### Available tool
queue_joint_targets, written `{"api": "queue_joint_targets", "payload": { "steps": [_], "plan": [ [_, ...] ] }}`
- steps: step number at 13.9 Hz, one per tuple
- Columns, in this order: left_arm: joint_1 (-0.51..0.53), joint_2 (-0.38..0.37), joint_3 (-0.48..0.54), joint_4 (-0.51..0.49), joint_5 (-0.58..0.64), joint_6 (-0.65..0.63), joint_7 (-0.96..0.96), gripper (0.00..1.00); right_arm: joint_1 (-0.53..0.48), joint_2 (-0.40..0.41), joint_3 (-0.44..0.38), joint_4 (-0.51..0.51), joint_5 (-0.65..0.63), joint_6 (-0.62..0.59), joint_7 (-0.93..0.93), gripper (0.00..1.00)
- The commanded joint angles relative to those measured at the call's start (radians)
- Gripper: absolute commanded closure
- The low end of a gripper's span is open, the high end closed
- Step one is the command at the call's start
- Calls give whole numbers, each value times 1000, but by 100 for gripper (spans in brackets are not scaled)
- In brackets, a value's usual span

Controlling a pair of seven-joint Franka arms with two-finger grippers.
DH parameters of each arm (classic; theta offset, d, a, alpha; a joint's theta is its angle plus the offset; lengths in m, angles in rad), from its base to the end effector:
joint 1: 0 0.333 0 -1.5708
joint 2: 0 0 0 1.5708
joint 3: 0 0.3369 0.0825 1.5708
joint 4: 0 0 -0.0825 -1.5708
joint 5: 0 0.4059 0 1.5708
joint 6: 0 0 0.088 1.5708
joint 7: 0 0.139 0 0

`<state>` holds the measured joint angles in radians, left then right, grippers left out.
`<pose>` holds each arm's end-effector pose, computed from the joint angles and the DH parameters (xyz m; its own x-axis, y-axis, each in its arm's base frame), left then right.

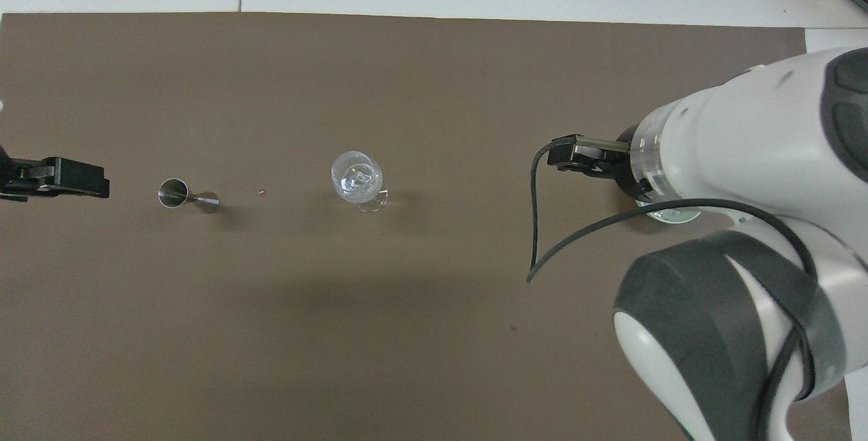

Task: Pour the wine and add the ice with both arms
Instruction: 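Move the right gripper back to the green-rimmed ice cup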

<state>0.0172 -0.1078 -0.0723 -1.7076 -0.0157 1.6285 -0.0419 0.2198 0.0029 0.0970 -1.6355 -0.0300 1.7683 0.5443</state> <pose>0.5449 -0.0341 0.6109 0.9995 -0.0121 0.0281 -0.0123 -0.9999 0.0091 0.5706 0.1832 0.5982 0.9667 -0.2225 0.1261 -0.2189 -0.9749 -0.0417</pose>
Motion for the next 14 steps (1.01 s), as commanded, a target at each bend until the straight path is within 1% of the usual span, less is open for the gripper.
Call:
{"api": "queue_joint_targets", "payload": {
  "steps": [1, 4, 7, 8, 11, 14],
  "plan": [
    [7, -33, -7, -35, 17, 4, 7, 0, -68, -23, 12, -12, -16, -26, -101, 0],
    [3, -33, -7, -35, 16, -6, 10, 0, -132, -23, 12, -9, -15, -24, -229, 0],
    [0, -21, -20, -17, 16, -9, 8, 0, -174, -24, 12, 6, -10, -33, -308, 0],
    [0, -12, -23, 2, 17, -18, 7, 0, -172, -24, 12, 23, -10, -52, -311, 0],
    [-5, -18, -23, -24, 14, -7, 8, 0, -178, -34, 9, 58, -2, -124, -314, 0],
    [0, -26, -21, -36, 13, -6, 11, 0, -206, -43, -13, 59, 25, -179, -386, 0]
  ]
}}
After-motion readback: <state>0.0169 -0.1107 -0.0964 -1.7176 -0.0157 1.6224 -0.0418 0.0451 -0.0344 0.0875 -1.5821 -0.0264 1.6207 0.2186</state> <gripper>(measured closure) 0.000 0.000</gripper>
